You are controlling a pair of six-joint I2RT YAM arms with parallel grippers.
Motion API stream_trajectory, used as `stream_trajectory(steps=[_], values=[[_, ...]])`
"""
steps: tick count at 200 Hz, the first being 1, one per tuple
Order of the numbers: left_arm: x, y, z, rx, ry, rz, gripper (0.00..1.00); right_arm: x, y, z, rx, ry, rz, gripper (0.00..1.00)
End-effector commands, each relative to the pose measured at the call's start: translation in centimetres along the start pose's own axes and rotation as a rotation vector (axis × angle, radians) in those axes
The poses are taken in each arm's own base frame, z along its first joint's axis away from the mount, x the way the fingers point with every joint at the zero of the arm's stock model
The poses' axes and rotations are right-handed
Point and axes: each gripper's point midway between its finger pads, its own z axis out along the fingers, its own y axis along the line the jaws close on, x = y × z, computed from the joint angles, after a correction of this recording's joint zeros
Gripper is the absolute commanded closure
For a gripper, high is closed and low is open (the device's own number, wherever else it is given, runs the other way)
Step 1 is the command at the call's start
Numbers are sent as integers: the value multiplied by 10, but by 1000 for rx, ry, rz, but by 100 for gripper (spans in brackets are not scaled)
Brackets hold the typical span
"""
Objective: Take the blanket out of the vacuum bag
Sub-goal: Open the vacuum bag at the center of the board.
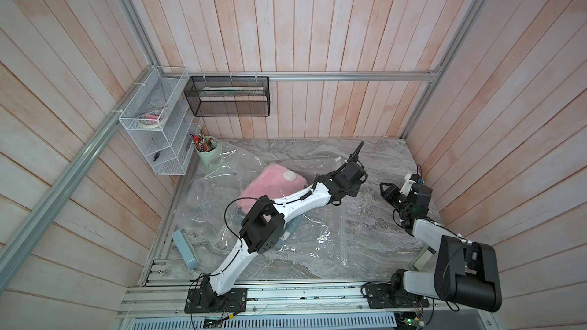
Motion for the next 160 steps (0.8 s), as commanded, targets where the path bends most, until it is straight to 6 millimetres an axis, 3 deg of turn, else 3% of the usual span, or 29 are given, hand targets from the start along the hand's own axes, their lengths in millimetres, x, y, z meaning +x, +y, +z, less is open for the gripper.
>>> stream_trajectory(steps=[1, 36, 79, 140, 149, 160], values=[[38, 8, 13, -107, 106, 92, 28, 6, 3, 0, -41, 13, 20, 53], [48, 26, 22, -236, 121, 133, 28, 8, 5, 0, -50, 23, 14, 53], [42, 54, 11, -440, 74, 236, 28, 8, 9, -1, -76, 22, 23, 53], [38, 51, 7, -499, 41, 317, 28, 15, 9, 3, -103, 47, 38, 53], [37, 51, 7, -504, 38, 322, 45, 16, 10, 3, -108, 49, 37, 53], [32, 52, 4, -511, 25, 325, 81, 16, 11, 3, -112, 50, 37, 53]])
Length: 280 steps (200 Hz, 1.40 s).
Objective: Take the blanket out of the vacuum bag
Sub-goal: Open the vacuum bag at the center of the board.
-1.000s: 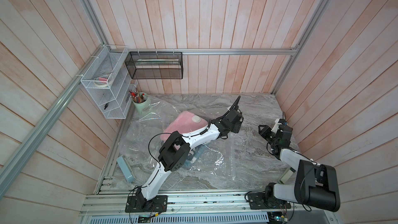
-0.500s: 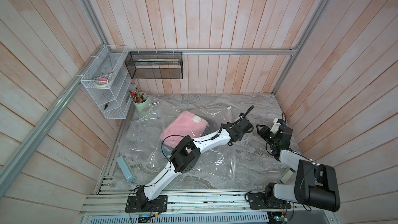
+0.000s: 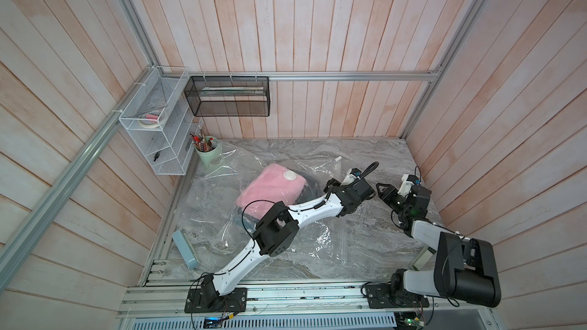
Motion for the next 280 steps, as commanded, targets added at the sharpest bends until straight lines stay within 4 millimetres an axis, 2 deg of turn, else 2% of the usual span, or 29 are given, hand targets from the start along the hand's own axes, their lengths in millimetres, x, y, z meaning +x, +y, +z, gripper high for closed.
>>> stream_trajectory(steps=[1, 8, 34, 49, 69, 84, 86, 91, 110, 133, 144, 155, 164, 217, 249, 280], values=[[-6, 13, -2, -63, -24, 26, 85, 3, 1, 0, -25, 7, 4, 53], [-10, 17, -5, -74, -35, 24, 100, 4, 1, 0, -26, 8, 4, 53], [-17, 36, -14, -83, -49, -5, 100, 6, 12, -2, -93, 9, -4, 53], [-22, 49, -23, -21, -65, -71, 100, 13, 38, -6, -245, 39, -39, 55], [-40, 71, -51, 135, -160, -185, 100, 29, 70, -14, -405, 77, -47, 56], [-52, 89, -77, 246, -231, -261, 100, 47, 96, -12, -492, 137, -60, 56], [-51, 100, -71, 243, -229, -279, 100, 50, 100, -12, -504, 148, -63, 56], [-55, 113, -76, 258, -249, -305, 100, 57, 110, -11, -536, 170, -68, 56], [-52, 137, -89, 307, -273, -319, 100, 76, 147, -12, -674, 218, -34, 56], [-36, 154, -90, 286, -266, -300, 100, 86, 187, -18, -886, 254, 76, 58], [-30, 160, -93, 288, -270, -305, 100, 98, 191, -4, -906, 334, 159, 62], [-26, 164, -95, 285, -277, -314, 100, 113, 201, 5, -927, 383, 150, 67], [-21, 165, -96, 280, -276, -319, 100, 121, 208, 7, -945, 395, 135, 68], [6, 174, -88, 235, -240, -345, 100, 133, 237, 12, -988, 419, 124, 68], [10, 182, -89, 222, -242, -359, 100, 156, 252, 26, -955, 456, 98, 68], [10, 192, -96, 194, -253, -360, 100, 170, 251, 39, -912, 472, 94, 67]])
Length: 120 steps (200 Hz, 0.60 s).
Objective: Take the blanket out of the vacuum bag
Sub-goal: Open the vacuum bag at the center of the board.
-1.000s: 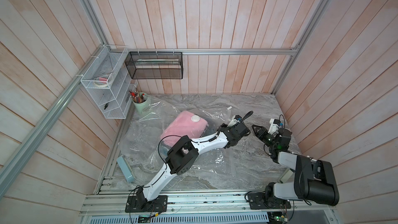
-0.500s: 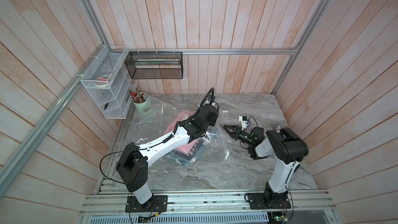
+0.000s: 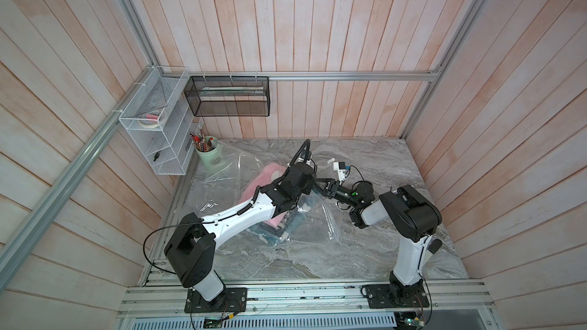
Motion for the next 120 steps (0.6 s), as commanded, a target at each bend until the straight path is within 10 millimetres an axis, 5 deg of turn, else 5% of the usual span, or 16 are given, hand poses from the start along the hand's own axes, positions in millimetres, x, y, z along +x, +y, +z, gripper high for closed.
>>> stream_trajectory(steps=[1, 64, 120], values=[[-8, 14, -11, -40, -36, -9, 100, 1, -15, 5, 41, -14, -15, 67], [-34, 22, -40, -20, -130, -59, 100, 12, -44, 20, 206, 30, -60, 65], [-40, 19, -46, 12, -143, -74, 100, 19, -64, 29, 267, 44, -51, 56]])
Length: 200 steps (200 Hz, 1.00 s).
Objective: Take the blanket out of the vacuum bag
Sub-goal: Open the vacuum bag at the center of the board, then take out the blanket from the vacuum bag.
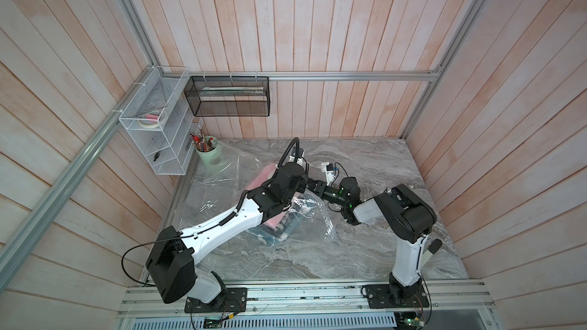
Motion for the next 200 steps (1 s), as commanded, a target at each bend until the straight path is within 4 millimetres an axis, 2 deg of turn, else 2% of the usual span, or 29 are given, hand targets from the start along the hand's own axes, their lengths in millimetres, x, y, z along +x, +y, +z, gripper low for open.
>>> stream_trajectory(steps=[1, 16, 78, 102, 115, 139, 147, 158, 177, 200], values=[[-17, 1, -8, 18, -55, -34, 100, 1, -11, 7, 46, -1, -15, 56], [-16, 0, -7, 23, -50, -36, 100, 1, -10, 10, 43, -3, -25, 50], [-11, 0, -6, 26, -42, -37, 100, 14, -18, 31, 144, 76, -62, 48], [-11, -1, -6, 29, -44, -38, 100, 20, -13, 40, 134, 99, -78, 49], [-10, -1, -5, 28, -43, -38, 100, 22, -9, 45, 121, 112, -82, 52], [-7, 0, -5, 25, -42, -37, 100, 27, -3, 53, 92, 135, -88, 68], [-7, 0, -5, 24, -44, -39, 100, 28, 0, 54, 79, 142, -92, 79], [-6, 1, -5, 21, -44, -39, 100, 28, 4, 55, 65, 142, -97, 100], [-4, 4, -5, 6, -47, -38, 100, 25, 13, 53, 41, 142, -114, 100], [0, 13, -5, -41, -56, -39, 100, 15, 35, 46, 7, 118, -145, 100]])
